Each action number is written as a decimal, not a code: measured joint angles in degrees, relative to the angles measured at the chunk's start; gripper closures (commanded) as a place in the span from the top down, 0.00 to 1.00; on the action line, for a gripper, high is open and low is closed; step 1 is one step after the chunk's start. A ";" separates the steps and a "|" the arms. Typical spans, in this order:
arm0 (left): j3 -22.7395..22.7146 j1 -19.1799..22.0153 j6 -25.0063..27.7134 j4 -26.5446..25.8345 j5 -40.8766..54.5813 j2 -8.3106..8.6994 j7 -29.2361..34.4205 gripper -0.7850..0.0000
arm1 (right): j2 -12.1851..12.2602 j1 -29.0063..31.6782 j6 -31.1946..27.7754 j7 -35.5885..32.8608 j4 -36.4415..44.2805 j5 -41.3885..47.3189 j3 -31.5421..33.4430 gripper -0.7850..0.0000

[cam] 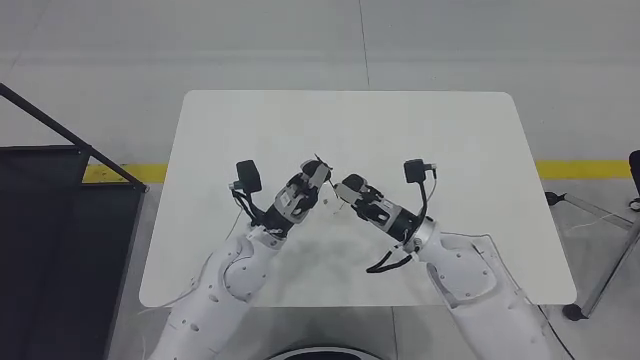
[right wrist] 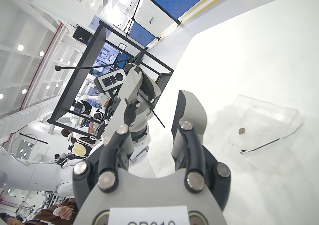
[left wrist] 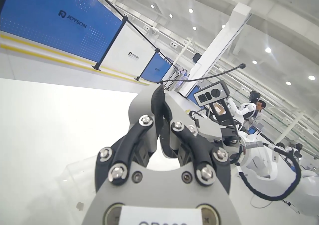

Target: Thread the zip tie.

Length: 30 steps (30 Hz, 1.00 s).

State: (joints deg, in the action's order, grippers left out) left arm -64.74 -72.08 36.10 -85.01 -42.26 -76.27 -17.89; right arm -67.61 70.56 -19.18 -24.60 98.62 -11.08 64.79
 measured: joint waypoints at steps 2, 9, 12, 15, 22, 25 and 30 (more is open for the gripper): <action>0.00 0.07 0.04 0.09 0.09 -0.04 0.12 0.00 | -0.04 -0.09 0.07 -0.19 -0.08 -0.09 -0.12 0.49; -0.02 0.28 -0.12 0.27 -0.01 -0.20 0.52 0.00 | -0.20 -0.46 0.86 -0.68 -0.33 -0.83 -0.65 0.40; 0.06 0.45 -0.07 0.55 -0.01 -0.27 0.69 0.00 | -0.27 -0.53 0.90 -0.64 -0.42 -0.87 -0.76 0.30; 0.14 0.67 -0.13 0.90 0.02 -0.38 0.72 0.00 | -0.32 -0.58 0.91 -0.77 -0.48 -0.75 -0.79 0.25; 0.08 0.79 -0.17 1.11 -0.14 -0.51 0.86 0.00 | -0.40 -0.62 0.84 -0.88 -0.54 -0.78 -0.70 0.18; 0.03 0.79 -0.14 1.13 -0.32 -0.56 0.88 0.00 | -0.43 -0.60 0.74 -0.82 -0.55 -0.89 -0.66 0.14; -0.03 0.81 -0.07 1.22 -0.38 -0.64 0.91 0.00 | -0.49 -0.67 0.88 -1.07 -0.59 -0.89 -0.60 0.06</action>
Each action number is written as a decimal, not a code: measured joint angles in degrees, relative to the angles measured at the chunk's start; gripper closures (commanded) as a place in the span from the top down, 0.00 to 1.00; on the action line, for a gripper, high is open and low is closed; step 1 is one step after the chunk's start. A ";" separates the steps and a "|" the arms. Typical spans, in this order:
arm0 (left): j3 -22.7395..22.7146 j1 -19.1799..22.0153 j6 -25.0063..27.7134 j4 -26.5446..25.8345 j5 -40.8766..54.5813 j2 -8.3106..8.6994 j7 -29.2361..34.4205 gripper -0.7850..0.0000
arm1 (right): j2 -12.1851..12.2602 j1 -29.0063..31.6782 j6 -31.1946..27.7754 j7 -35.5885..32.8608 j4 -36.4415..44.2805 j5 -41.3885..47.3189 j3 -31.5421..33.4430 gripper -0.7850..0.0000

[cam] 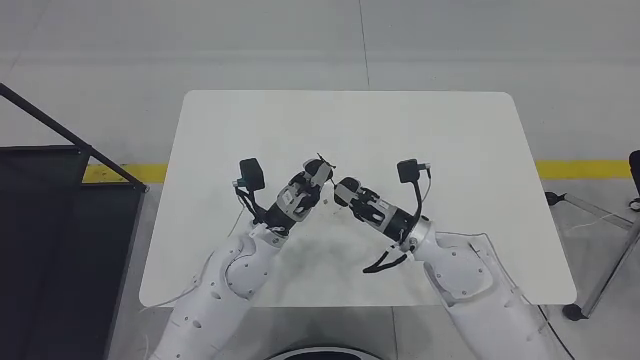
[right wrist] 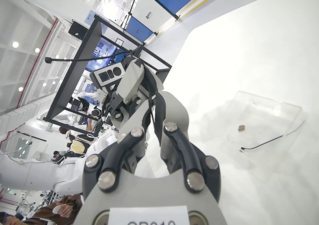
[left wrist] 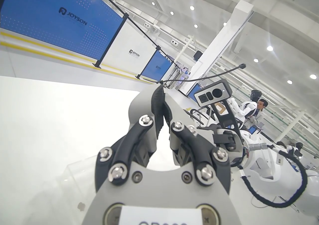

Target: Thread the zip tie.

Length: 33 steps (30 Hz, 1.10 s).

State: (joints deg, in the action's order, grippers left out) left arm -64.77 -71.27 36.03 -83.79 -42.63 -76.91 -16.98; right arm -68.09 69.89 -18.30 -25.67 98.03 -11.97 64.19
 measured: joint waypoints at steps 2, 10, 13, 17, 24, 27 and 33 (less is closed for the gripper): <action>-0.02 0.01 0.02 0.03 -0.02 -0.03 0.01 0.00 | -0.02 -0.02 0.00 -0.05 -0.03 0.00 0.02 0.00; -0.12 0.02 0.22 0.18 0.03 -0.15 0.23 0.00 | -0.11 -0.05 -0.06 -0.14 -0.13 -0.02 0.10 0.00; -0.17 -0.02 0.18 0.14 0.05 -0.19 0.31 0.00 | -0.14 -0.04 -0.14 -0.17 -0.12 -0.05 0.12 0.00; -0.24 -0.10 0.17 0.10 0.02 -0.24 0.43 0.20 | -0.18 0.00 -0.35 -0.15 -0.16 0.03 0.17 0.00; -0.39 -0.25 0.12 -0.06 0.23 -0.31 0.95 0.41 | -0.25 0.28 -0.80 0.46 -0.02 0.63 0.48 0.00; -0.52 -0.34 0.20 -0.15 0.33 -0.32 1.12 0.42 | -0.30 0.49 -1.12 1.07 0.07 1.41 0.81 0.00; -1.14 -0.66 0.40 -0.28 0.30 -0.26 1.33 0.45 | -0.40 0.87 -2.13 2.41 -0.09 4.16 1.79 0.00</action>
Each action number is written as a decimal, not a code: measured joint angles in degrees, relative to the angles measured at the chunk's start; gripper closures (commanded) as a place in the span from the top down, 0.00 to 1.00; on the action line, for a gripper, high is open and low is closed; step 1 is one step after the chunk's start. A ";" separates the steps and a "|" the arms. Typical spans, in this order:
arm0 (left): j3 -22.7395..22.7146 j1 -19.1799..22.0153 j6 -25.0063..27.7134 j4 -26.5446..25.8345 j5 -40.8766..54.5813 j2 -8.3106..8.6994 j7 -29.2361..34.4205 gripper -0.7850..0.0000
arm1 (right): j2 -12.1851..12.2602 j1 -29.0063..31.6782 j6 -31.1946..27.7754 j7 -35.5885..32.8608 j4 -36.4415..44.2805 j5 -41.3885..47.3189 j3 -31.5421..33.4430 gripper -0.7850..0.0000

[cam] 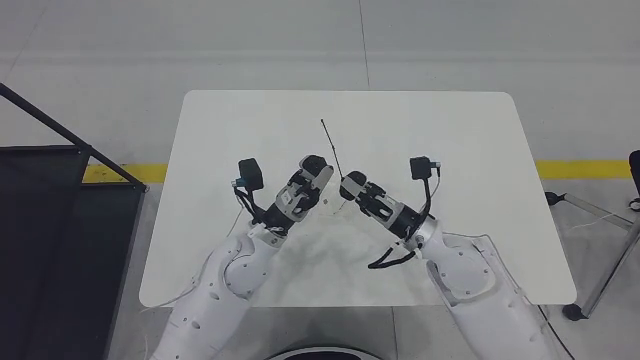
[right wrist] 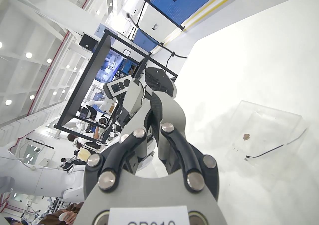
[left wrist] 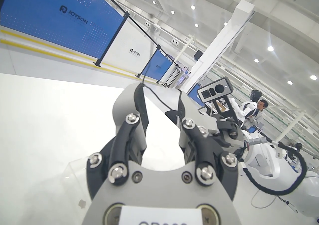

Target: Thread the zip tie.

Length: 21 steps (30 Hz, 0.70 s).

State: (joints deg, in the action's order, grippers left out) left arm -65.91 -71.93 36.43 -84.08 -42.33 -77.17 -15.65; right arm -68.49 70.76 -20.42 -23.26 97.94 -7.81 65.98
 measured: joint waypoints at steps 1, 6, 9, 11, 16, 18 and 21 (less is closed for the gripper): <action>-0.13 -0.08 0.08 -0.03 -0.02 0.02 0.09 0.49 | -0.02 0.04 -0.17 0.18 -0.02 0.42 0.14 0.00; -1.57 -0.75 0.62 -0.44 -0.47 0.29 0.11 0.59 | -0.08 0.51 -1.34 0.42 0.06 3.42 0.86 0.00; -2.99 -1.05 -0.29 -0.43 -1.20 0.43 -1.21 0.58 | -0.02 0.77 -2.32 -1.32 0.12 6.90 1.51 0.00; -3.75 -1.11 -2.03 -0.40 -3.36 0.47 -3.01 0.58 | 0.08 0.84 -2.74 -3.18 0.12 9.38 1.95 0.00; -3.42 -1.71 -6.64 -0.29 -13.50 0.39 -9.73 0.74 | 0.43 1.04 -3.40 -9.27 0.23 15.69 3.16 0.00; -2.70 -2.07 -8.78 -0.28 -19.51 0.40 -13.24 0.76 | 0.59 1.06 -3.39 -11.82 0.27 17.87 3.58 0.00; -1.23 -2.30 -11.91 0.39 -27.23 0.27 -19.12 0.74 | 0.81 0.92 -2.55 -16.00 0.26 20.67 3.76 0.00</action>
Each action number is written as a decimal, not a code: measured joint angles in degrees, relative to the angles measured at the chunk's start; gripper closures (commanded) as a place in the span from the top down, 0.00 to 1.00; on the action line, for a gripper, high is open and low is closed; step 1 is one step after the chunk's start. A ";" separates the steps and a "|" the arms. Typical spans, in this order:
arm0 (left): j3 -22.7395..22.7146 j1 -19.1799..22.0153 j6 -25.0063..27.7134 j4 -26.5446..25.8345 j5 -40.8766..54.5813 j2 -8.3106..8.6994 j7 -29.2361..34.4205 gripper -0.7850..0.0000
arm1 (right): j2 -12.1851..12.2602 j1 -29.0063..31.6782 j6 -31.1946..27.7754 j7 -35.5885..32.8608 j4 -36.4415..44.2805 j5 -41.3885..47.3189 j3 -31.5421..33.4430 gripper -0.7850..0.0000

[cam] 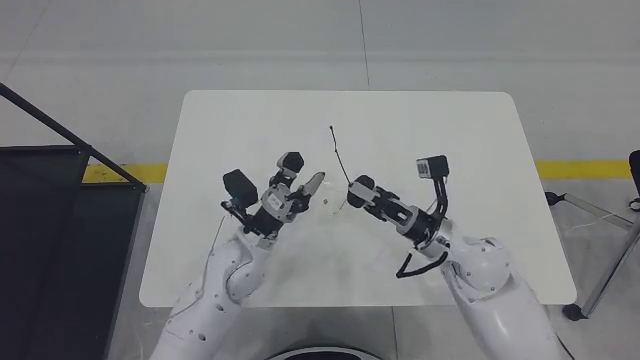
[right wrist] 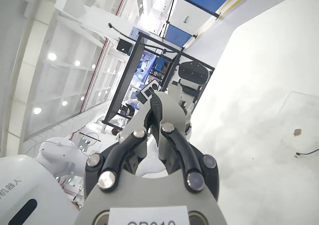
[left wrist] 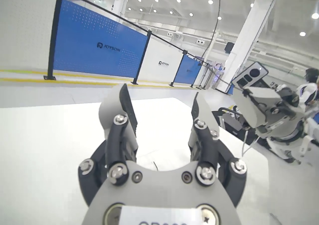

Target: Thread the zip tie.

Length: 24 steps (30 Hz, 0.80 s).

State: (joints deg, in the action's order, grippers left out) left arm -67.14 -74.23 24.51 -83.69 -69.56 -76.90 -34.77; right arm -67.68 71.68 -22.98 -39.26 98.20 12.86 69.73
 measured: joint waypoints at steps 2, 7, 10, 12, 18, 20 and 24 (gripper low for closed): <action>1.01 0.15 -1.34 0.68 -2.95 -0.15 -3.00 0.70 | 0.14 -0.29 0.63 -2.81 -0.10 2.11 0.17 0.00; 2.85 1.21 -3.67 2.35 -5.40 -0.66 -9.23 0.73 | 0.50 -0.65 1.76 -8.19 -0.40 5.64 0.87 0.00; 3.15 1.40 -4.44 2.97 -5.43 -0.81 -11.10 1.00 | 0.65 -0.82 2.62 -9.29 -0.29 5.81 1.18 0.00; 3.14 1.38 -4.45 2.96 -5.43 -0.81 -11.05 1.00 | 0.66 -0.81 2.68 -9.33 -0.24 5.74 1.20 0.00; 3.13 1.38 -4.43 2.94 -5.43 -0.80 -11.00 1.00 | 0.66 -0.80 2.65 -9.30 -0.25 5.73 1.19 0.00; 3.13 1.38 -4.42 2.94 -5.43 -0.80 -11.00 1.00 | 0.66 -0.80 2.65 -9.30 -0.25 5.73 1.19 0.00; 3.13 1.38 -4.42 2.94 -5.43 -0.80 -11.00 1.00 | 0.66 -0.80 2.65 -9.30 -0.25 5.73 1.19 0.00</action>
State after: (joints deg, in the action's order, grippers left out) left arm -64.01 -72.85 20.09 -80.75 -74.98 -77.70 -45.77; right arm -67.02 70.87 -20.32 -48.56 97.95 18.59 70.92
